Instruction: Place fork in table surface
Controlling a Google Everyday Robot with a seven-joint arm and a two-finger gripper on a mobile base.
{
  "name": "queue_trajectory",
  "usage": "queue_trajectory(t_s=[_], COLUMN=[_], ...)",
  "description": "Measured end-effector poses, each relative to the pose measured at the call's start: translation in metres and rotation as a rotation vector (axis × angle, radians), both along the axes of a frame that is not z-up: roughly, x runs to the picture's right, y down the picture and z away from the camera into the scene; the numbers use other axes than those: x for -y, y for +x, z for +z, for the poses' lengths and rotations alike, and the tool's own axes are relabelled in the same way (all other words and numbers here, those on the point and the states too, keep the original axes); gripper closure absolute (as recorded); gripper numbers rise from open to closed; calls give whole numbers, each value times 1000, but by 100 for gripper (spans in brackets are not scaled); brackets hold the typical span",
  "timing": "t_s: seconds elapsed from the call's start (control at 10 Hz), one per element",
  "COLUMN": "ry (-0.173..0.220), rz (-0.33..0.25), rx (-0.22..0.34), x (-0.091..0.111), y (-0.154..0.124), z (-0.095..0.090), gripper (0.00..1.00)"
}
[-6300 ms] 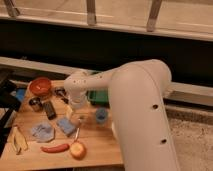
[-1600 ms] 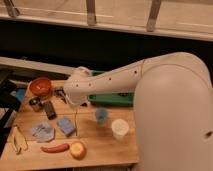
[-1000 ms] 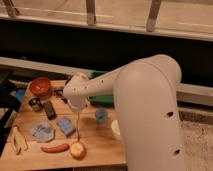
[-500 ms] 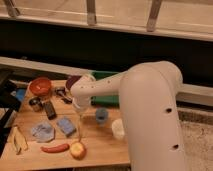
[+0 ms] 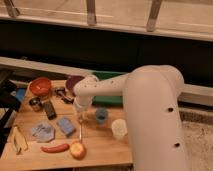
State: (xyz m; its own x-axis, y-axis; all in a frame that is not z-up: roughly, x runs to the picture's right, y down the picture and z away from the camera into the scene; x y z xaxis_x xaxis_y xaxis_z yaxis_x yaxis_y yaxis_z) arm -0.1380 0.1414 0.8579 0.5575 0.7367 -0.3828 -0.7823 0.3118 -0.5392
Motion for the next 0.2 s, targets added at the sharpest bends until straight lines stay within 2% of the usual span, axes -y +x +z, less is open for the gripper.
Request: queue_trajectory(t_s=[0.2], ry=[0], rz=[1], rx=[-1], x=[0], y=[1], z=[0], gripper=[22])
